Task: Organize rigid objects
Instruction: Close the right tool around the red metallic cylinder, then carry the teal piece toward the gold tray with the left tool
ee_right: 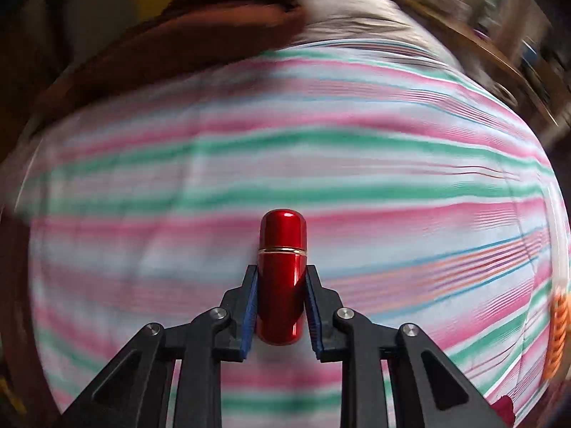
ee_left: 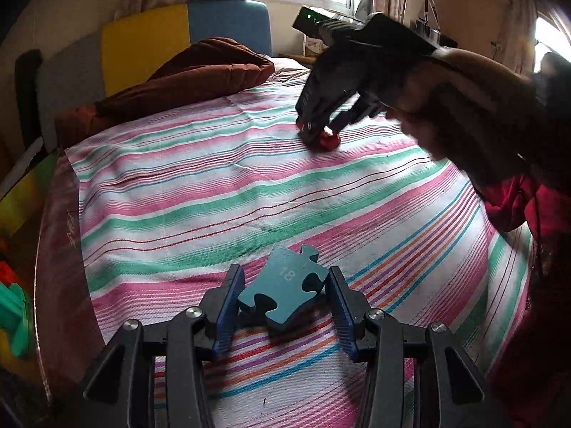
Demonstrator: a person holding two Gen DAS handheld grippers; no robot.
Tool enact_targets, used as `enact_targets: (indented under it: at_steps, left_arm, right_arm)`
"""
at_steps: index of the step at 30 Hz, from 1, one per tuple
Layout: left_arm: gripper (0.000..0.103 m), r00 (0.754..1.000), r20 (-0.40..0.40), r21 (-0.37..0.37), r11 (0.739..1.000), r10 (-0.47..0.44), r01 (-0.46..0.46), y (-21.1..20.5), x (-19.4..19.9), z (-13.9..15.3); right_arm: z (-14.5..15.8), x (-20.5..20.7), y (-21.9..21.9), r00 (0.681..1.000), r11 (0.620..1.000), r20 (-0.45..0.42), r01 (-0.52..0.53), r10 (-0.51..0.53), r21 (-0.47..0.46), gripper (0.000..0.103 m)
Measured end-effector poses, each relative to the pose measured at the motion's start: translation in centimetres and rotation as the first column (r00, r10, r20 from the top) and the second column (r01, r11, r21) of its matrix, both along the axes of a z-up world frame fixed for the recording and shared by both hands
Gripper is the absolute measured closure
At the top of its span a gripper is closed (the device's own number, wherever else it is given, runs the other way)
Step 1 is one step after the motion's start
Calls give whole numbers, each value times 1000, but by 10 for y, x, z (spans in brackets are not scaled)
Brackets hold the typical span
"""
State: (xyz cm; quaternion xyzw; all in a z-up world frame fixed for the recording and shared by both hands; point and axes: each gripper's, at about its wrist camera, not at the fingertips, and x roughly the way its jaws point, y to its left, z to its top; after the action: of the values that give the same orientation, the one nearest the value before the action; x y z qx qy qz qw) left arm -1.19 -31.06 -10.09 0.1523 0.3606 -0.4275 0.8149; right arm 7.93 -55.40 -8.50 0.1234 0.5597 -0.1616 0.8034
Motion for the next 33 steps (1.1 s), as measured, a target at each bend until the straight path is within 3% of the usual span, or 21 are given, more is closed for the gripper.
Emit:
enact_targets:
  at_steps: [3, 6, 12, 14, 17, 25, 33]
  left_arm:
    - [55, 1000, 9, 4, 1000, 0, 0, 0, -1, 0]
    - [56, 1000, 19, 16, 1000, 0, 0, -1, -4, 0]
    - [56, 1000, -19, 49, 999, 24, -24, 2, -7, 10]
    - [56, 999, -23, 43, 999, 35, -34, 7, -9, 16]
    - [56, 999, 2, 24, 999, 40, -40, 14, -14, 30]
    - [56, 996, 40, -30, 996, 86, -85, 41, -20, 71]
    - [56, 981, 54, -61, 982, 184, -181, 73, 0, 99]
  right_arm:
    - [-1, -18, 32, 995, 991, 15, -99, 98, 87, 79]
    - [-4, -33, 57, 986, 983, 30, -168, 166, 71, 79]
    - [-9, -46, 40, 991, 982, 110, -88, 70, 166, 79]
    - [-6, -44, 49, 988, 989, 111, -119, 108, 93, 79]
    - [-7, -42, 73, 975, 976, 82, -199, 206, -91, 79]
    - [-11, -40, 76, 972, 972, 89, -208, 218, -108, 79]
    - [-12, -40, 81, 970, 969, 88, -216, 228, -122, 79]
